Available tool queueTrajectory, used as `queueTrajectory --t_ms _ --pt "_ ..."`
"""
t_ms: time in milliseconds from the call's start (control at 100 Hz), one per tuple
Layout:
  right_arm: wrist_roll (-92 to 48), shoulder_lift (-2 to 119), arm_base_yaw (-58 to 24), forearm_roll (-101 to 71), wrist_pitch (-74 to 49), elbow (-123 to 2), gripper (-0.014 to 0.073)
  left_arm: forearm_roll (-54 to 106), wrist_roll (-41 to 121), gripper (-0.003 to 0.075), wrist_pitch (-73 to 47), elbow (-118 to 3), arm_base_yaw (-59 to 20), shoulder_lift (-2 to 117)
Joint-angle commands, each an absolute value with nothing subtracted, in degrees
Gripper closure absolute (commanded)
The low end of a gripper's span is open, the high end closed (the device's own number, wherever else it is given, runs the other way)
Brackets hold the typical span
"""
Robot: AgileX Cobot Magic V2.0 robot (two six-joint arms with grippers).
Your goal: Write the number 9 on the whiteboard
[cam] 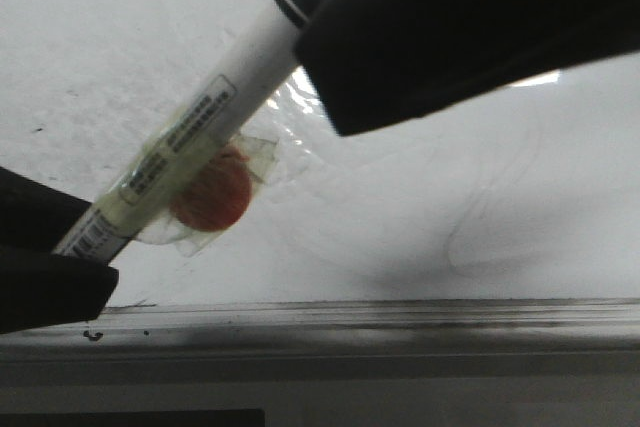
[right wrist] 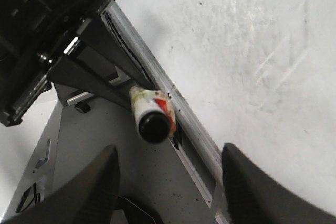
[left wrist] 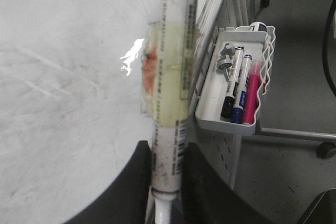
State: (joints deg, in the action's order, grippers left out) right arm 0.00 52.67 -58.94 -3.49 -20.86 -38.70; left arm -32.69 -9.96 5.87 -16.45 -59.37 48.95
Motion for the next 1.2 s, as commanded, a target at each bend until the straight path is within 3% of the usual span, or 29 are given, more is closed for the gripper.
queueTrajectory --t_ms 0,110,360,460,580,830,1000,1190 --pt "-0.6 54.7 -59.0 -4.0 -16.2 -41.9 0.0217 -32.7 -10.0 0.0741 10.0 -17.9 -59.8 48.5" --pt "-0.6 57.1 -59.2 -4.6 -16.0 -43.6 0.0223 -32.7 -10.0 0.0741 11.3 -17.9 -59.8 48.5" --pt "-0.6 61.4 -61.7 -4.8 -15.3 -47.2 0.0340 -32.7 -10.0 0.0741 12.0 -17.9 -59.8 48.5" --pt "-0.6 62.0 -61.7 -4.8 -15.5 -47.4 0.0458 -32.7 -10.0 0.0741 12.0 -17.9 -59.8 48.5" --pt "-0.6 62.0 -61.7 -4.8 -17.1 -47.4 0.0667 -32.7 -10.0 0.0734 11.8 -17.9 -59.8 48.5" --pt "-0.6 62.0 -61.7 -4.0 -19.6 -47.4 0.0657 -32.1 -10.0 0.0475 11.3 -17.9 -59.8 48.5" --pt "1.0 62.0 -61.3 -4.0 -19.5 -47.4 0.0657 -26.7 -10.0 0.0470 4.5 -17.9 -59.8 44.6" --pt "3.0 60.2 -57.9 -4.0 -18.5 -47.9 0.0656 -20.4 -10.0 0.0470 -1.0 -17.9 -59.8 31.7"
